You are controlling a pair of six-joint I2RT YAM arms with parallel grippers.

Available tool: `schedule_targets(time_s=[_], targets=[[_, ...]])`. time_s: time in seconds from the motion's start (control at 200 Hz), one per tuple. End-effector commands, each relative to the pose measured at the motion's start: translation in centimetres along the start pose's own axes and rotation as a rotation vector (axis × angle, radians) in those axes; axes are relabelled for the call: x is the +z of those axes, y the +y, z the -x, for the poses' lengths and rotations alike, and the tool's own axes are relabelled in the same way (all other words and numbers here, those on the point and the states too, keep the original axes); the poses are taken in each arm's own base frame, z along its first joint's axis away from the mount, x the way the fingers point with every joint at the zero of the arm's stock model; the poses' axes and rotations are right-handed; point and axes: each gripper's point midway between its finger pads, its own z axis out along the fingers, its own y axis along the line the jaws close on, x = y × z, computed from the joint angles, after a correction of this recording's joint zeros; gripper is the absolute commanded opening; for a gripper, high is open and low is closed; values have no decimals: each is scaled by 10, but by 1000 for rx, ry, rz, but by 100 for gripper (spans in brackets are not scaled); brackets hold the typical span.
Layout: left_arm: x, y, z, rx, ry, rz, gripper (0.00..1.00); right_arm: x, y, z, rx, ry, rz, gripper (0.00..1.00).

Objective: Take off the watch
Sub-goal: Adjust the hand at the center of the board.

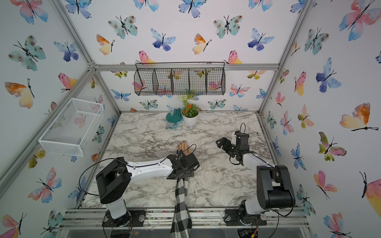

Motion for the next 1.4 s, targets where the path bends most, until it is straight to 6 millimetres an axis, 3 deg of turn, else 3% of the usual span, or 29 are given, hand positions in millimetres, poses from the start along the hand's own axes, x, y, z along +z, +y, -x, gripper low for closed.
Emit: schedule_targets(time_s=[0.0, 0.125, 0.21, 0.4, 0.766, 0.931, 1.191, 1.396], targets=[[6, 9, 0, 8, -14, 72, 98, 3, 7, 5, -5, -11, 23, 92], [13, 7, -1, 22, -11, 82, 100, 6, 3, 1, 4, -1, 18, 92], [16, 7, -2, 32, -9, 82, 95, 8, 1, 0, 5, 4, 17, 92], [20, 5, -5, 47, -6, 56, 66, 10, 2, -3, 9, 22, 27, 92], [6, 0, 4, 66, -46, 6, 31, 10, 19, -30, 47, 125, 154, 91], [-10, -5, 14, 86, -84, -30, 18, 7, 43, -46, 38, 156, 232, 91], [-39, -16, 29, 100, -135, -132, 17, 13, 97, -78, 23, 232, 417, 91], [-48, -18, 34, 102, -158, -172, 16, 26, 109, -99, 80, 295, 470, 90]])
